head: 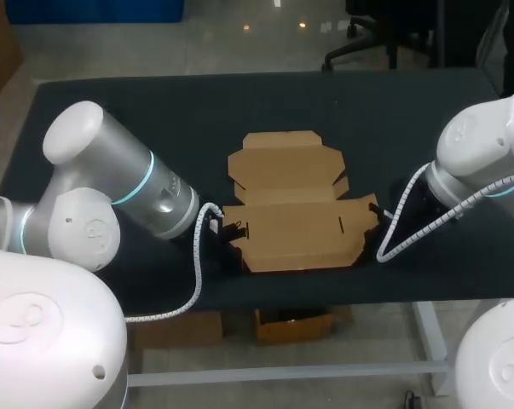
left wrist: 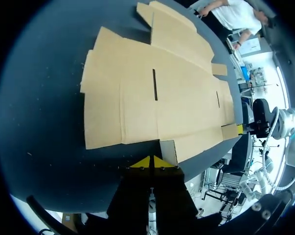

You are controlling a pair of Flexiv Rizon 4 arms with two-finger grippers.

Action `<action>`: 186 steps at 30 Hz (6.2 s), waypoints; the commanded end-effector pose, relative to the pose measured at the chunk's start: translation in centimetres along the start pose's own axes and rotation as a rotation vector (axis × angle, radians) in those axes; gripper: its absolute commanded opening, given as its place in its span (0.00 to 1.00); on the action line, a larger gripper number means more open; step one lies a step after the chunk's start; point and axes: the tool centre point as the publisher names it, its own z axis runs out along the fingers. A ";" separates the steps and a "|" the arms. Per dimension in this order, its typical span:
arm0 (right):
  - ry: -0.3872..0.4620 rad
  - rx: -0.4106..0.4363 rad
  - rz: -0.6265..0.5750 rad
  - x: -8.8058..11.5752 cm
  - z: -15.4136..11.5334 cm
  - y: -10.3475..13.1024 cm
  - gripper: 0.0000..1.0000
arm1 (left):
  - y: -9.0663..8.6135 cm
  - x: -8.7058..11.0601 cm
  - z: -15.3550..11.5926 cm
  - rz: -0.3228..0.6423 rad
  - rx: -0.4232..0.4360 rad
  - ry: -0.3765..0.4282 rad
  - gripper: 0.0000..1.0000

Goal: Assemble the packaging by folding the flat box into shape, placing the metal phone stand inside, and closing the box properly

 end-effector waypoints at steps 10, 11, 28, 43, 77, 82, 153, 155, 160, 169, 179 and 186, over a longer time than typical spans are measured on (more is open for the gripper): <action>-0.028 -0.001 0.007 0.3 0.1 -0.2 0.00 | -0.1 0.9 -0.4 0.007 0.040 -0.121 0.00; -0.028 -0.001 0.007 0.3 0.1 -0.2 0.00 | -0.1 0.9 -0.4 0.007 0.043 -0.126 0.00; -0.050 0.000 -0.022 0.7 0.7 -0.2 0.00 | 0.2 1.7 -0.4 0.029 0.065 -0.157 0.00; -0.087 -0.004 -0.055 1.6 0.7 -0.3 0.00 | -0.6 1.9 -0.3 0.028 0.106 -0.190 0.00; -0.129 -0.005 -0.062 2.2 1.0 -0.7 0.00 | -0.5 2.2 -0.8 0.025 -0.083 -0.177 0.00; -0.145 -0.013 -0.062 2.4 1.0 -1.0 0.00 | -0.3 2.4 -0.6 0.029 -0.084 -0.177 0.00; -0.216 0.000 -0.060 2.7 3.2 -1.8 0.00 | 0.1 3.8 2.0 0.080 -0.011 -0.158 0.00; -0.217 0.000 -0.061 2.8 3.2 -1.8 0.00 | 0.1 3.8 2.0 0.081 -0.012 -0.157 0.00; -0.222 -0.001 -0.062 2.8 3.2 -1.8 0.00 | 0.1 3.8 2.1 0.086 -0.006 -0.148 0.00; -0.225 0.003 -0.057 2.5 3.5 -1.8 0.00 | 0.2 3.8 2.5 0.098 0.012 -0.147 0.00; -0.225 0.015 -0.051 2.2 4.1 -1.7 0.00 | 0.1 3.3 3.1 0.092 0.014 -0.146 0.00; -0.224 0.025 -0.043 1.8 4.6 -1.9 0.00 | 0.1 3.1 3.5 0.088 0.001 -0.154 0.00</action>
